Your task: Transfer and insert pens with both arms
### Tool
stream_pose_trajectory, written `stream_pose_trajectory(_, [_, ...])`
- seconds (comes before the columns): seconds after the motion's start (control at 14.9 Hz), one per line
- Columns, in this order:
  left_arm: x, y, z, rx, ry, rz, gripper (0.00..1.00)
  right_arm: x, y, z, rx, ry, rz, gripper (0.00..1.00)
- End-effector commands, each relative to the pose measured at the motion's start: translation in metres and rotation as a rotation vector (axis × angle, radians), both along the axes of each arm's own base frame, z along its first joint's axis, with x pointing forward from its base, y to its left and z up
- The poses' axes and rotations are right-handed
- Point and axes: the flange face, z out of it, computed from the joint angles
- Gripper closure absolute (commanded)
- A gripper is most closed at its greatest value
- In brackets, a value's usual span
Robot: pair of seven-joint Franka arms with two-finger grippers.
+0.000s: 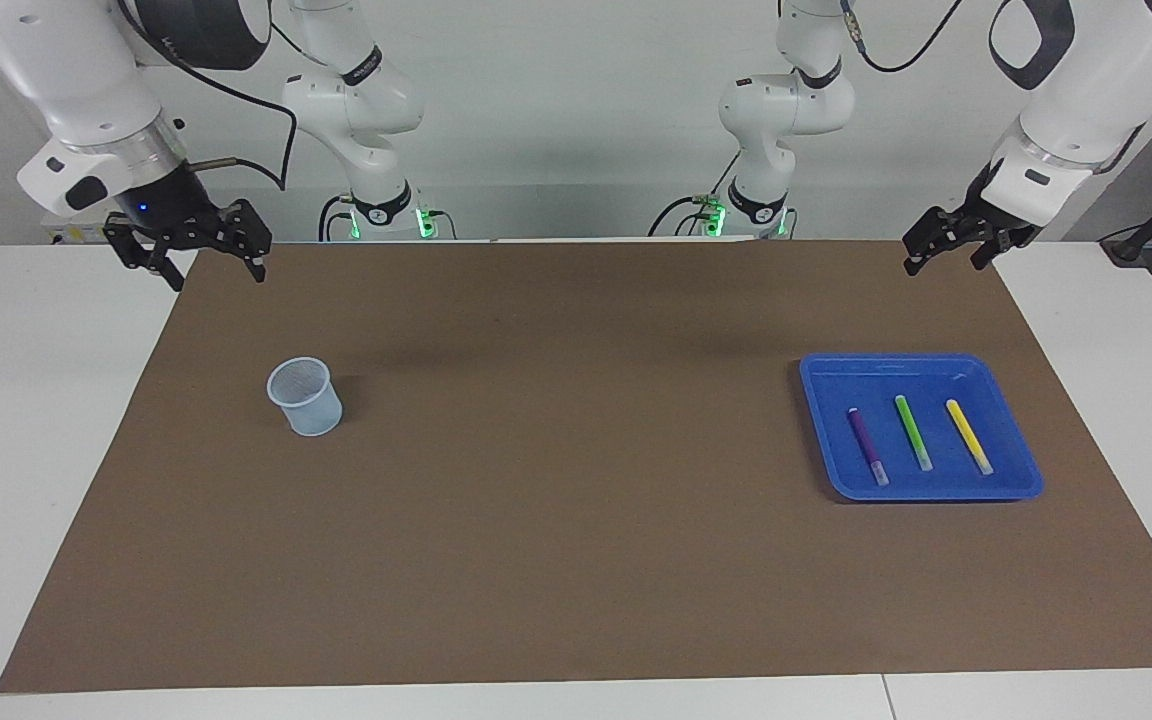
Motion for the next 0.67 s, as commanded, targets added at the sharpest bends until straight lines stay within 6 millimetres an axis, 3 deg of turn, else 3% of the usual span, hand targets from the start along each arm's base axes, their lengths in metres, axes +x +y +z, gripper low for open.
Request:
stream_pose_trajectory(0.0, [-0.004, -0.001, 0.003, -0.005, 0.003, 0.004, 0.0, -0.001, -0.003, 0.001, -0.018, 0.009, 0.001, 0.0])
stream_pose_trajectory(0.6, [-0.01, 0.01, 0.003, -0.007, -0.017, 0.02, 0.0, -0.001, -0.004, 0.002, -0.018, 0.009, 0.0, 0.0])
